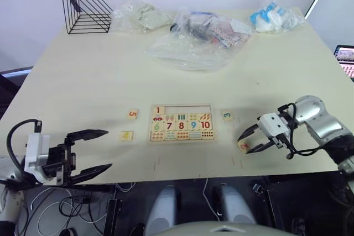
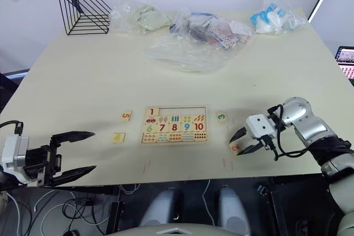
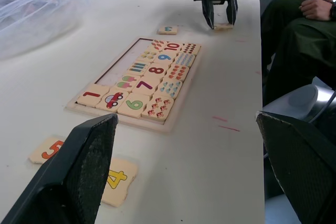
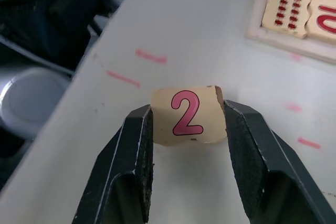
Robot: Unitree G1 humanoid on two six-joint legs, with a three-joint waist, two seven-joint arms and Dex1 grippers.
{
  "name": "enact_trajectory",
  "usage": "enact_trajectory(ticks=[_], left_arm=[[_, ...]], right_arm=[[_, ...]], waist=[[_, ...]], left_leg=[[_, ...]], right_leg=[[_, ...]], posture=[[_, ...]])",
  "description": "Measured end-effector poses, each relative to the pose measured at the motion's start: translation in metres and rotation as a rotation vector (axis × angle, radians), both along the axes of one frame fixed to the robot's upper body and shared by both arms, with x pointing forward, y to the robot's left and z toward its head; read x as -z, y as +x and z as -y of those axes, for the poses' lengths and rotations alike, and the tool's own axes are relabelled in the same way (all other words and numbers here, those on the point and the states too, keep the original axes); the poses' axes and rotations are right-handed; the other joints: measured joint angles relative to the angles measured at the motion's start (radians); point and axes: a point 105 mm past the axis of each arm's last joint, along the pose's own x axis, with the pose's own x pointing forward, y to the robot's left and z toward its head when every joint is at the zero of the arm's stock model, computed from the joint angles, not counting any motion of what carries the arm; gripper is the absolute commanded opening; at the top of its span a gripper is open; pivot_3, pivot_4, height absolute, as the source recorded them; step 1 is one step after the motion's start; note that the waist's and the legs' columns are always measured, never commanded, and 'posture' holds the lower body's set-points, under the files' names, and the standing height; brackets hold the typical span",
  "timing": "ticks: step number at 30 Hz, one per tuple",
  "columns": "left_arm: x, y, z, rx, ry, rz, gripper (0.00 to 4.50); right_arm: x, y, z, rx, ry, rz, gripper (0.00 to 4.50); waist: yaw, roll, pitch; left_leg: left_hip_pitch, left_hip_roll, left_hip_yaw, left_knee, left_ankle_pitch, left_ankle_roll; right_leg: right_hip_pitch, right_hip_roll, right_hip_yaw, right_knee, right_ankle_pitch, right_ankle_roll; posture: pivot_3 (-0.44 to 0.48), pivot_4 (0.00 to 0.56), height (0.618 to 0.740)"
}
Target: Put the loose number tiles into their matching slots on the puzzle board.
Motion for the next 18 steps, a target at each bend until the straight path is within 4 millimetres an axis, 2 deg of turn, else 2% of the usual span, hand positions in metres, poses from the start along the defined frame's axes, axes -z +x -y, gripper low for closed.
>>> enact_trajectory(ticks=[3, 7, 9, 13, 18], left_arm=[[0.000, 0.000, 0.001, 0.003, -0.001, 0.001, 4.50], [-0.001, 0.003, 0.002, 0.014, -0.008, 0.006, 4.50], [-0.001, 0.005, 0.001, 0.017, -0.009, -0.003, 4.50], [-0.002, 0.007, -0.004, 0.009, -0.004, -0.020, 4.50], [-0.007, 0.015, -0.005, 0.039, 0.015, -0.034, 4.50]], right_arm=[[-0.007, -0.003, 0.003, 0.082, 0.037, -0.006, 1.42], [-0.017, -0.009, -0.004, 0.224, 0.130, -0.021, 1.42], [-0.019, -0.012, -0.004, 0.342, 0.183, -0.034, 1.42], [-0.017, -0.015, -0.006, 0.522, 0.249, -0.067, 1.42], [-0.012, -0.013, -0.008, 0.855, 0.357, -0.096, 1.42]], waist=[[0.002, 0.000, 0.000], [0.003, 0.000, 0.000], [0.003, 0.000, 0.000], [0.005, 0.000, 0.000], [0.010, 0.000, 0.000]], left_leg=[[0.000, 0.000, 0.000, 0.000, 0.000, 0.000], [0.000, 0.000, -0.001, 0.000, 0.000, 0.000], [-0.001, 0.000, -0.001, 0.000, 0.000, 0.000], [-0.001, -0.001, 0.000, 0.000, 0.000, 0.000], [-0.002, -0.001, 0.000, 0.000, 0.000, 0.000]], right_leg=[[0.000, 0.000, 0.000, 0.000, 0.000, 0.000], [0.000, 0.000, -0.001, 0.000, 0.000, 0.000], [0.000, 0.000, -0.001, 0.000, 0.000, 0.000], [0.000, 0.000, -0.001, 0.000, 0.000, 0.000], [0.000, 0.000, -0.002, 0.000, 0.000, 0.000]], posture=[[0.000, 0.150, 0.740], [0.000, 0.150, 0.740], [0.000, 0.150, 0.740], [0.000, 0.150, 0.740], [0.000, 0.150, 0.740]])
